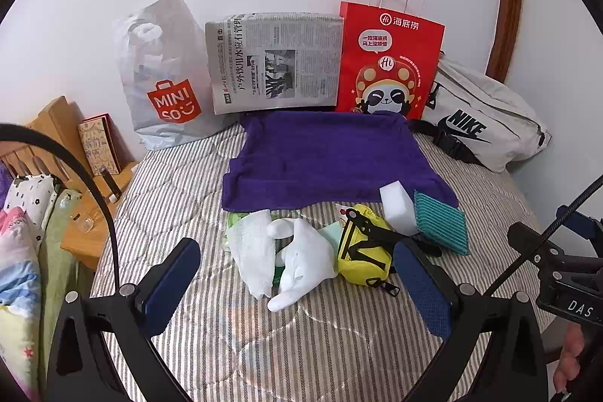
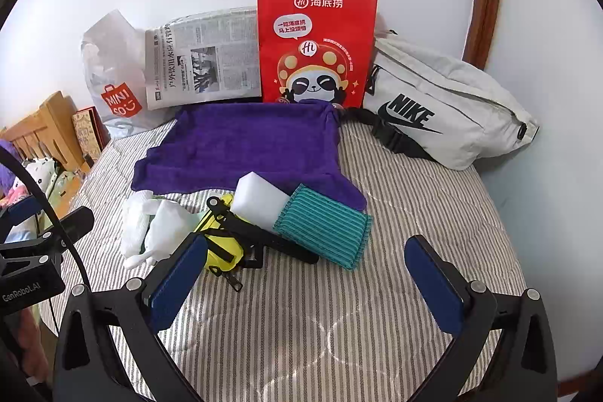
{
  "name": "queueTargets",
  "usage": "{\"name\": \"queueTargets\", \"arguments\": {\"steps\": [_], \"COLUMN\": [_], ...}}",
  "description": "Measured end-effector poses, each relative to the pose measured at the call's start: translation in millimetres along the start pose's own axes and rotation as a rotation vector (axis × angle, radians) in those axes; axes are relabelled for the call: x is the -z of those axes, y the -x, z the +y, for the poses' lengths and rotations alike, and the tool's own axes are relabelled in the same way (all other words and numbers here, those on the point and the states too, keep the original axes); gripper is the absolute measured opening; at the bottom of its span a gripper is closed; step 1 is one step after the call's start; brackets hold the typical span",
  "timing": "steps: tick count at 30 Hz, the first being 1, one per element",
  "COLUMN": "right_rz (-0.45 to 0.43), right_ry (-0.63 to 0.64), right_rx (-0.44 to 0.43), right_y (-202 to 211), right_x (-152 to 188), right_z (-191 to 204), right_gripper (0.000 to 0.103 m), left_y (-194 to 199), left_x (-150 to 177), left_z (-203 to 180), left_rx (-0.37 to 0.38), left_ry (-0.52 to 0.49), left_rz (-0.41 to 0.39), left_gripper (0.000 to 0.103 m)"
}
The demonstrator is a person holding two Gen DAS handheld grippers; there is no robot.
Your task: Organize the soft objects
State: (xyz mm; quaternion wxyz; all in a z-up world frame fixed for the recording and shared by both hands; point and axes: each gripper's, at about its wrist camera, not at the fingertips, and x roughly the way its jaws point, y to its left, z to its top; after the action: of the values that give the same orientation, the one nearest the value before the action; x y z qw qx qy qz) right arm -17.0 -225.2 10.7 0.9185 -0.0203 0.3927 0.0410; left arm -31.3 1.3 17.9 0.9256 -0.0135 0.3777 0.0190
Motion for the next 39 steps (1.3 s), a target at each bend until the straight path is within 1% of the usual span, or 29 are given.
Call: {"name": "queueTargets", "arguments": {"steps": [34,39], "right_rz": [-0.011,-0.015], "right_ry": [0.006,0.009], "right_rx": [0.0,0.0], "right_y": [3.9,4.9], "right_x": [0.5,0.2], "right_z": [0.4,1.3], "right_gripper": [0.103,0.103], "left_y": [3.1,3.9], "left_x": [0.0,1.0], "left_z": [-0.8,0.7], "left_rx": [-0.007,0.009], "left_ry": [-0.003,-0.007], "left_rz": [-0.006,-0.013], "left_gripper": [0.103,0.103]}}
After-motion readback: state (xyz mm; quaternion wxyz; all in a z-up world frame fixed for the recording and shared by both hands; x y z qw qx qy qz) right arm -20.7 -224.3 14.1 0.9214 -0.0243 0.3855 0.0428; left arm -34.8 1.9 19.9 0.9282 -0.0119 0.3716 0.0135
